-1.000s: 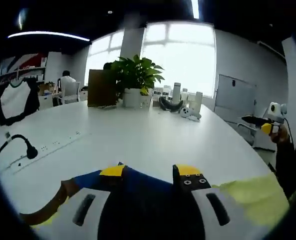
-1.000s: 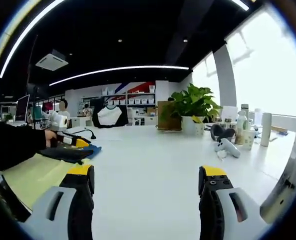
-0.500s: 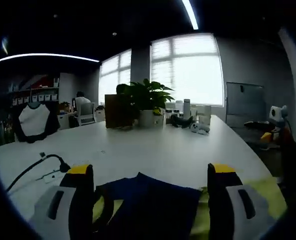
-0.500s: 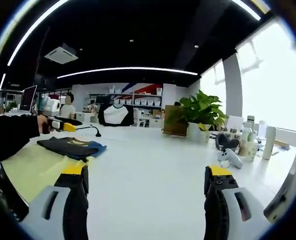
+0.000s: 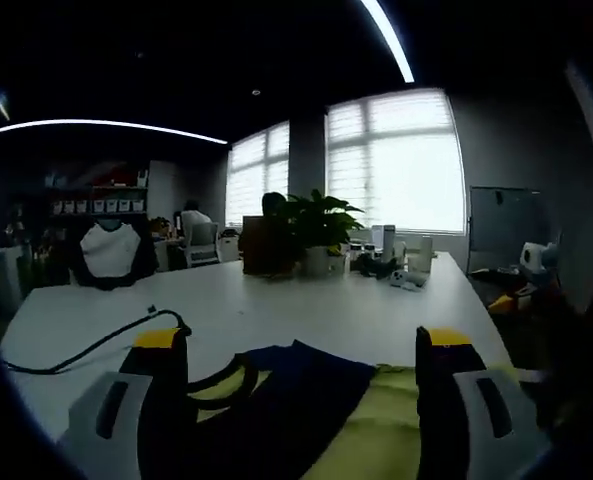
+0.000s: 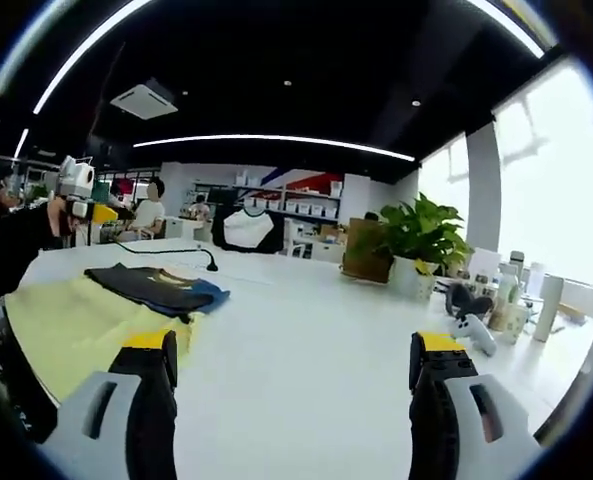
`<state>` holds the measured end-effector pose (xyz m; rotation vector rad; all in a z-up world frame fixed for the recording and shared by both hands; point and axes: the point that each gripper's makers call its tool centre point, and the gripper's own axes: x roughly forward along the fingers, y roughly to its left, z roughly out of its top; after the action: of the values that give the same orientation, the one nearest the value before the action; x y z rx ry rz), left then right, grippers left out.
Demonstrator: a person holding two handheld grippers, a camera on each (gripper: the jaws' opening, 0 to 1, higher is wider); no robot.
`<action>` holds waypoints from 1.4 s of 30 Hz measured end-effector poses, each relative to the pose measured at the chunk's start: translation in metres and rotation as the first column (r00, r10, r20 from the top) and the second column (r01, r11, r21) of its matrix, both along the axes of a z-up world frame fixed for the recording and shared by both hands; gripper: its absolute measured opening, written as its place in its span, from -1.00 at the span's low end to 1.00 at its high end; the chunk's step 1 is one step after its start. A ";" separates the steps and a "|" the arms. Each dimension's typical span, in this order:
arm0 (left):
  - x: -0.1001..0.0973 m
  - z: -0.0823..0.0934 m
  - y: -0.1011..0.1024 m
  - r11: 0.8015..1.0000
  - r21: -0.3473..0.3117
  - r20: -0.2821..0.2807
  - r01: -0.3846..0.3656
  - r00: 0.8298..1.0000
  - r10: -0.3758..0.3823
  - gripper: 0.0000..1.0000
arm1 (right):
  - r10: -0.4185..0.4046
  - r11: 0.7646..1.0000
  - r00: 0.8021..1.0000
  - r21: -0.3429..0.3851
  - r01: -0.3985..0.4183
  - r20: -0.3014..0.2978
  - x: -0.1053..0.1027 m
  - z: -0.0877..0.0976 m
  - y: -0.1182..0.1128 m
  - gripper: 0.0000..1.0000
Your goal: Fold the garment on the visible template until the final outline fits inside the template.
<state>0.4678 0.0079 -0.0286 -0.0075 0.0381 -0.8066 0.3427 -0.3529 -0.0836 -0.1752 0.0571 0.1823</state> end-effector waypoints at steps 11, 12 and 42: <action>-0.044 0.005 0.045 0.995 -0.032 0.019 -0.096 0.995 0.096 0.99 | 0.039 0.999 0.999 -0.009 -0.039 -0.001 -0.001 0.005 0.014 0.99; -0.048 0.004 0.048 0.994 -0.031 0.017 -0.108 0.994 0.108 0.99 | 0.042 0.999 0.999 -0.002 -0.042 -0.002 -0.001 0.005 0.015 0.99; -0.175 -0.024 0.136 0.921 0.015 0.032 -0.389 0.921 0.389 0.95 | 0.147 0.987 0.986 -0.060 -0.152 -0.080 -0.013 -0.002 0.041 0.99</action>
<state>0.2924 0.1435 -0.0528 0.0157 0.0172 -0.4066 0.3299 -0.3119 -0.0855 -0.2390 0.1258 0.3368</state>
